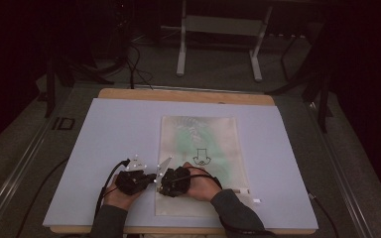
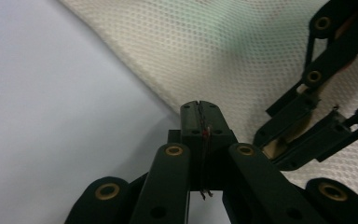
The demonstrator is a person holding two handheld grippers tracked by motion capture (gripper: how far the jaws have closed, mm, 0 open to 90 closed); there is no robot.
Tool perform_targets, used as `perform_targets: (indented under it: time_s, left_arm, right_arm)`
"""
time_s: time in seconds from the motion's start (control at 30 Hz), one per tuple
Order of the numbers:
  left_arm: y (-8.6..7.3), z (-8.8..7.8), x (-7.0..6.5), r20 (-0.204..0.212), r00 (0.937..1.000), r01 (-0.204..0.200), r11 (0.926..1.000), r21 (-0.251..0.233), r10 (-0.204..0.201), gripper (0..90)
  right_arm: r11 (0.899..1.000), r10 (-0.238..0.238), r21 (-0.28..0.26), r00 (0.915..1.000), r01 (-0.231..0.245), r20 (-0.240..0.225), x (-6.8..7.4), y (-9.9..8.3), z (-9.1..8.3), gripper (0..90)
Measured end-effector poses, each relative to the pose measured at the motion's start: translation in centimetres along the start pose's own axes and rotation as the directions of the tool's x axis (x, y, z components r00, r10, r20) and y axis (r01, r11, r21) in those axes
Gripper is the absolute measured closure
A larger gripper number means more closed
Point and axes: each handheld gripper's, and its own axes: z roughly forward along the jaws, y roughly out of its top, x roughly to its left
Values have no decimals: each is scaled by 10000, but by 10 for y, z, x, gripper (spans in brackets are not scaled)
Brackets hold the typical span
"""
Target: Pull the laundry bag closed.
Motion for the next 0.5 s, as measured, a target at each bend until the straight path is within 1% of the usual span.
perform_targets:
  time_s: [0.13,0.27,0.33,0.37,0.4,0.5]
  left_arm:
    - [1,4,-4,148,9998,-134,9998,169,132,891]
    - [2,5,-6,200,9997,-122,9998,145,119,891]
    - [2,6,-6,279,9996,-86,9999,131,82,891]
    - [2,7,-6,427,9991,-72,9998,163,65,891]
    - [2,7,-6,427,9991,-72,9998,163,65,890]
    - [2,9,-8,508,9986,-159,9995,259,146,890]
  right_arm:
    - [10000,-2,-20,10000,2,-8,0,0,0,815]
    - [10000,13,-32,10000,-13,-21,0,-1,0,815]
    - [10000,3,-31,10000,-3,-17,0,-1,0,815]
    - [10000,7,-35,10000,-7,-14,0,0,0,815]
    - [10000,1,-43,10000,-1,-5,0,0,0,815]
    - [9999,-79,-87,10000,79,0,-1,-1,0,815]
